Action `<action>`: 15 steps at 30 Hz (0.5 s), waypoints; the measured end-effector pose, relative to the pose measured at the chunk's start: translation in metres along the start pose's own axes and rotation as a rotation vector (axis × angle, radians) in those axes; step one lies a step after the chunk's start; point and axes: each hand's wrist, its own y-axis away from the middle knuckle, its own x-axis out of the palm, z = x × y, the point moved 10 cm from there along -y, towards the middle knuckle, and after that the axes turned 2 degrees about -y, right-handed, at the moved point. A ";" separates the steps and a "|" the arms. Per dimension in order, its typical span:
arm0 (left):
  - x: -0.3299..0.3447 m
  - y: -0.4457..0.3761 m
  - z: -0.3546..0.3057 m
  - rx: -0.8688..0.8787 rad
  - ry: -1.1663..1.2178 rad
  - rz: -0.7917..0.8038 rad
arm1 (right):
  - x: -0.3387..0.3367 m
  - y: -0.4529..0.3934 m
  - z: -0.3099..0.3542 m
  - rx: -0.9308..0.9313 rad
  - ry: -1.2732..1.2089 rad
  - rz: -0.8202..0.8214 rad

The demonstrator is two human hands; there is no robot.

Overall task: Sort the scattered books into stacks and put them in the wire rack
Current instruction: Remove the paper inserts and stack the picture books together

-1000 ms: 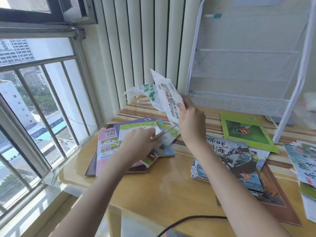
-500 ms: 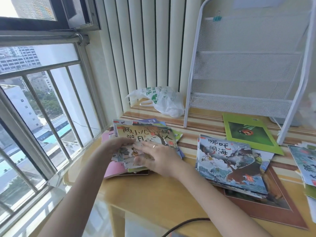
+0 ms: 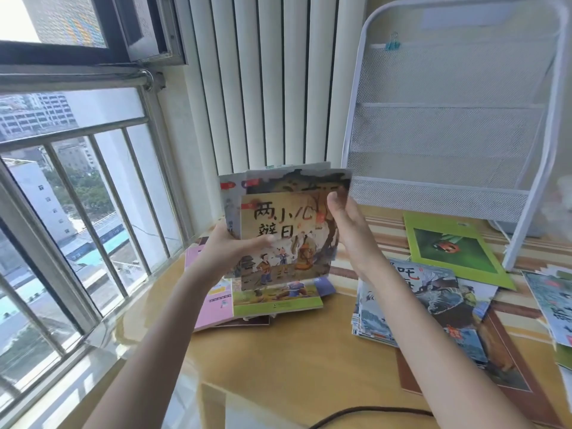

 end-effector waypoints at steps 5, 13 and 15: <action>-0.005 -0.007 -0.010 0.018 0.085 -0.093 | 0.004 0.003 -0.003 -0.003 -0.122 -0.009; -0.014 -0.009 -0.012 -0.108 0.246 -0.430 | 0.007 -0.008 -0.025 0.132 -0.247 -0.181; -0.013 -0.011 -0.015 -0.064 0.300 -0.447 | 0.008 -0.012 -0.033 0.174 -0.339 -0.190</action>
